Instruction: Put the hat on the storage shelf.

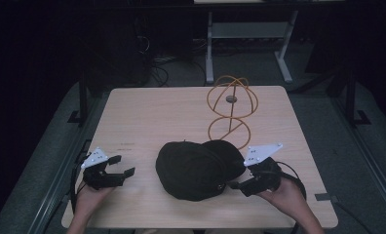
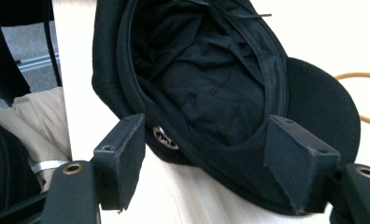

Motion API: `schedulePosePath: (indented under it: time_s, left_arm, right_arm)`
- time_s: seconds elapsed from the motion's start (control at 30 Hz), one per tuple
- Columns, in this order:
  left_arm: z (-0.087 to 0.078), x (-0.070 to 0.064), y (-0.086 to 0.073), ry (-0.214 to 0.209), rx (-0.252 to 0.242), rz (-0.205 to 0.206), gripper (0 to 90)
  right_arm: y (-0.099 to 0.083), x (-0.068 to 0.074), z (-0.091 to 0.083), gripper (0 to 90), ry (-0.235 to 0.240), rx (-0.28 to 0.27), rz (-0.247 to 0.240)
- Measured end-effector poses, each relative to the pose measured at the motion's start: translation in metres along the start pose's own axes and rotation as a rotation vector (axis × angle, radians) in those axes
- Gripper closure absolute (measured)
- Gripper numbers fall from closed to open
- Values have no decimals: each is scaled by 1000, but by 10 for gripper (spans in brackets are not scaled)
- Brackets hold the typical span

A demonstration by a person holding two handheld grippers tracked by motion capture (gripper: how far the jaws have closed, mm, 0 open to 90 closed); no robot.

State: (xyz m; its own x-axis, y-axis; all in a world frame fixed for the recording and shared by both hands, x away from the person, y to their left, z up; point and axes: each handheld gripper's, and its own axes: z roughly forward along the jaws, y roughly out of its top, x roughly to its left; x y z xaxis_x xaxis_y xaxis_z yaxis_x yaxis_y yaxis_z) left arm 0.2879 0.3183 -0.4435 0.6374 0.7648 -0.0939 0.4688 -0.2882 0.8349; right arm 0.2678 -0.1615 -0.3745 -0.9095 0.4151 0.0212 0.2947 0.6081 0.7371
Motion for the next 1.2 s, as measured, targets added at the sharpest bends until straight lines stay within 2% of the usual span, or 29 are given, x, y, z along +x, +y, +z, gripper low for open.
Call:
schedulePosePath:
  time_s: [0.03, 0.2, 0.4, 0.67, 0.93, 1.0, 1.2]
  left_arm:
    - [0, 0, 0, 0, 2, 0, 203]
    - [0, 0, 0, 0, 1, -2, 203]
    - [0, 1, 0, 2, -2, 1, 204]
    - [0, 1, -1, 3, 0, 3, 204]
    - [-1, 2, -1, 8, 2, 8, 204]
    - [-1, 2, -1, 8, 5, 7, 204]
    - [-1, 3, 0, 7, 5, 16, 204]
  right_arm:
    - [4, 1, 3, 317, 0, 6, -15]
    - [13, 4, 9, 331, 14, 18, -32]
    - [27, 9, 20, 367, 53, 35, -63]
    - [41, 17, 32, 434, 86, 35, -107]
    - [56, 26, 50, 491, 153, 67, -129]
    - [58, 27, 55, 508, 153, 74, -157]
    - [65, 32, 68, 556, 171, 104, -171]
